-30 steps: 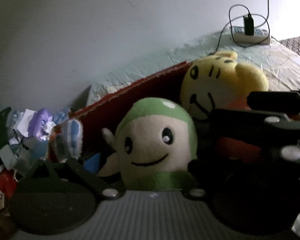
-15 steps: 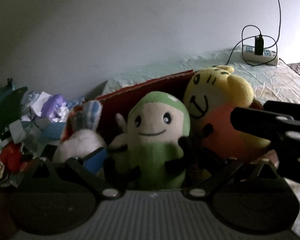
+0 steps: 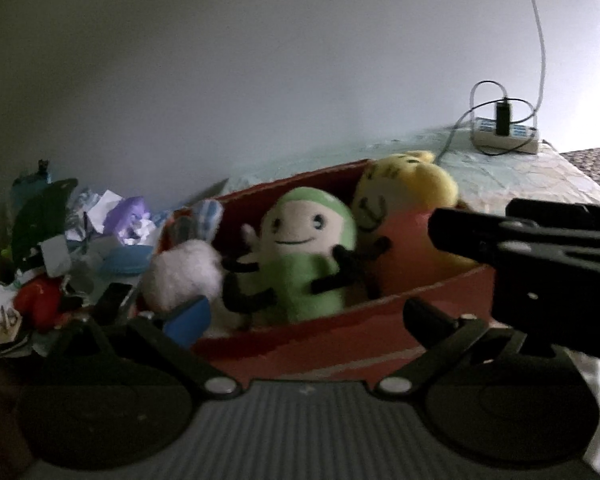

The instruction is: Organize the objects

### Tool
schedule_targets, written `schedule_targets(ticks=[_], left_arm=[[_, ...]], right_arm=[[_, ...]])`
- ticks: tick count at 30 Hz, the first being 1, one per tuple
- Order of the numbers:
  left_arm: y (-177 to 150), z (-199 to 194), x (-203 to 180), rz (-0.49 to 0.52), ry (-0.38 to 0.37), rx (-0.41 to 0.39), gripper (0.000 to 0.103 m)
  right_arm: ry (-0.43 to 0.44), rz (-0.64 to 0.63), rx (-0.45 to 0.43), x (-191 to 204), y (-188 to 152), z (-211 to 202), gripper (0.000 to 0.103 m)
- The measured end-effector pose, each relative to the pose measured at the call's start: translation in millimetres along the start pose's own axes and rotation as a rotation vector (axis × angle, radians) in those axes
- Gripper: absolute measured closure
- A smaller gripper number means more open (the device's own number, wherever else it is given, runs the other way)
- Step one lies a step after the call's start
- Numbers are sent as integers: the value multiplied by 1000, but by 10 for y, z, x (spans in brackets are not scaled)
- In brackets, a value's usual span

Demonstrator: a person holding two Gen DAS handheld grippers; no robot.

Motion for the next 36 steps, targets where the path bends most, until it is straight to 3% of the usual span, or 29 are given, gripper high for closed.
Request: schedule_targets(ticks=[5, 13, 20, 27, 36], left_arm=[[58, -135, -249, 9, -53, -30, 0], [66, -170, -816, 61, -189, -29, 0], [129, -120, -1154, 61, -217, -49, 0], [154, -8, -1332, 99, -191, -34, 0], [103, 133, -1184, 82, -133, 24, 0]], right_arm=[[-134, -27, -3, -217, 7, -173, 36], [-384, 70, 16, -754, -19, -528, 32], [-589, 52, -12, -940, -85, -736, 10], [-612, 134, -13, -1184, -191, -739, 9], [-623, 202, 104, -1378, -343, -482, 7]])
Point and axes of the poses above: each gripper's, at about its wrist camera, not at the fingertips, and z roughly the way its jaws point, x to its left, y to its top, the point moved 5 cm from there along z, roughly the way its jaws point
